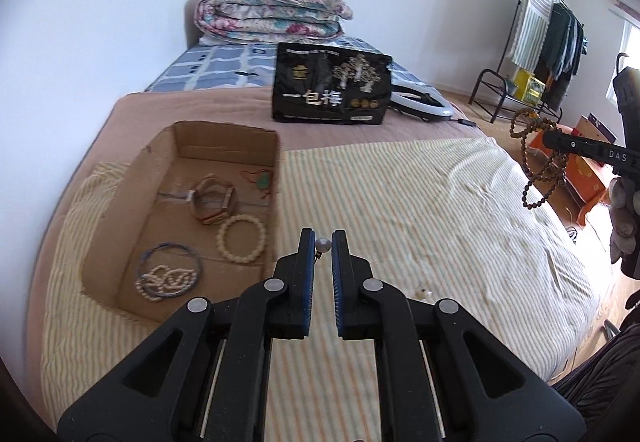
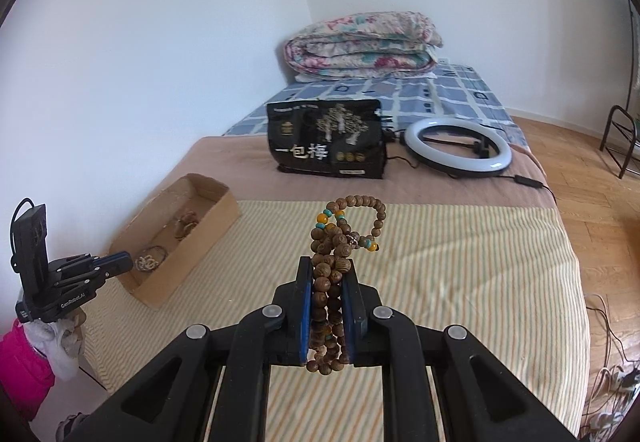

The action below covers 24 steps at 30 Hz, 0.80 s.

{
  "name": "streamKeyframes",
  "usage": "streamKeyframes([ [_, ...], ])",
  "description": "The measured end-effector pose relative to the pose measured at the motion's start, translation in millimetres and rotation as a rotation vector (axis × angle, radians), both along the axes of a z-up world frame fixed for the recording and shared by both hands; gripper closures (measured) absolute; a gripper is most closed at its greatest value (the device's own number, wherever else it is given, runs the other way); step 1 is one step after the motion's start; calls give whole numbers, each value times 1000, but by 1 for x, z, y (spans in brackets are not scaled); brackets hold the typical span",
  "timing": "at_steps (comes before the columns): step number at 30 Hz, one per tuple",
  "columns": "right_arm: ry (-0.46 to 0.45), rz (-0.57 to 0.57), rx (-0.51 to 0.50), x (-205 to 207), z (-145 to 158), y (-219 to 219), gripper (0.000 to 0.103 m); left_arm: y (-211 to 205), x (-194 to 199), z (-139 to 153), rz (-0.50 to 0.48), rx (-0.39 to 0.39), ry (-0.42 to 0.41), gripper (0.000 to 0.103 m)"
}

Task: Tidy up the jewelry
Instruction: 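Carry the pearl in the left tool while the right tool lifts the mala to the box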

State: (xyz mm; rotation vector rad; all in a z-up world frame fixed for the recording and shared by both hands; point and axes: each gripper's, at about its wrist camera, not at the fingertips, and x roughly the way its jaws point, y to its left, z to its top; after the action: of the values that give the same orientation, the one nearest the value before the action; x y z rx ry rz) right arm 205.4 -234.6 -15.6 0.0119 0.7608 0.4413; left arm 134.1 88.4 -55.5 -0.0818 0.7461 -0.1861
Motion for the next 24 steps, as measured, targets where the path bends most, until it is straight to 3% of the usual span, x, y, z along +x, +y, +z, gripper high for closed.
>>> streamKeyframes([
  [12,-7,109,-3,7,9,66,92,79,-15,5,147,-6,-18,96],
  [24,-2,240,15,12,10,149,92,125,-6,1,208,-18,-25,96],
])
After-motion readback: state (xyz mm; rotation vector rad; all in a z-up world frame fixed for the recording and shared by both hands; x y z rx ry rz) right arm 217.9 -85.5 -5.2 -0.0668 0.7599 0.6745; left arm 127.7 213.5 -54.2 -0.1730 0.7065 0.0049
